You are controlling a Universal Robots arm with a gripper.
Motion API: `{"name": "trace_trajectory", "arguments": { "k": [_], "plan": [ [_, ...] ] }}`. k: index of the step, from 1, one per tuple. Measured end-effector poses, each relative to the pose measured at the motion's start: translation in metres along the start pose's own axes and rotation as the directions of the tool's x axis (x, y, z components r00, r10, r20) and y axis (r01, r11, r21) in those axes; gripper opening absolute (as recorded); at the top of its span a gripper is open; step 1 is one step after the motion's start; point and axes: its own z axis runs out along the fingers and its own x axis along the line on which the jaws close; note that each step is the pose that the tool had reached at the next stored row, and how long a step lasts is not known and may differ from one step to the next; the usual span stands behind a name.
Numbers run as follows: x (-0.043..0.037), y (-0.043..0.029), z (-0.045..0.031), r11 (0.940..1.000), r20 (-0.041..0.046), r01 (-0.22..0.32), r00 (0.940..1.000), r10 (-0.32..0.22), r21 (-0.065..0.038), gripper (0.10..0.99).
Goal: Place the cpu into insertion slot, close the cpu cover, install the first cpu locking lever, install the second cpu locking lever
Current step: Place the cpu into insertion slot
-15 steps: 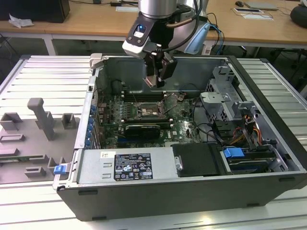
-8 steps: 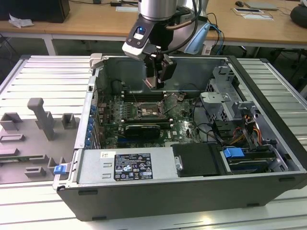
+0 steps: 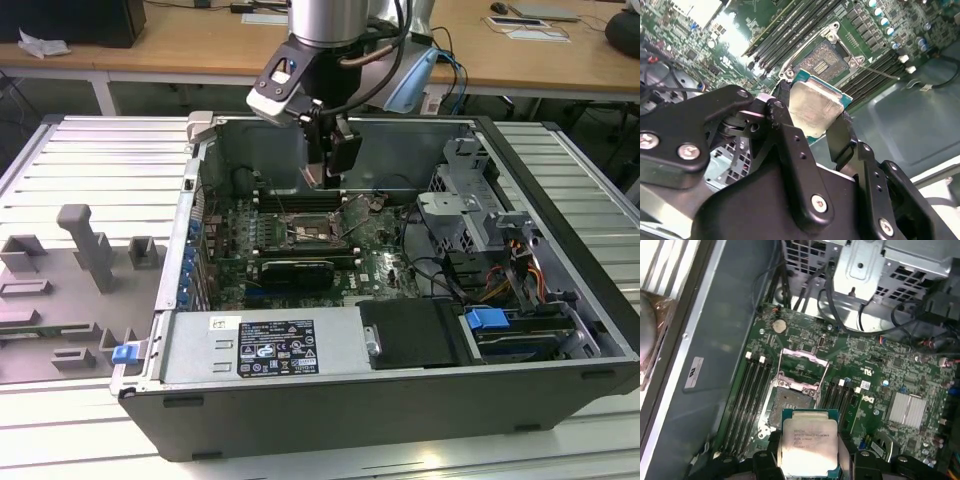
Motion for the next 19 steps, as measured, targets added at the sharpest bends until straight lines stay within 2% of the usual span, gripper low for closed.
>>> {"name": "trace_trajectory", "arguments": {
  "k": [3, 13, 16, 19],
  "plan": [
    [0.0000, -0.0005, 0.0030, 0.9989, 0.0032, -0.048, 0.9989, 0.048, -0.001, 0.533],
    [0.0003, -0.0026, 0.0094, 0.9979, 0.0005, -0.064, 0.9979, 0.064, -0.001, 0.533],
    [0.0002, -0.0030, 0.0133, 0.9941, 0.0036, -0.109, 0.9941, 0.109, -0.003, 0.533],
    [0.0002, -0.0035, 0.0181, 0.9832, 0.0086, -0.182, 0.9832, 0.182, -0.005, 0.533]
  ]
}}
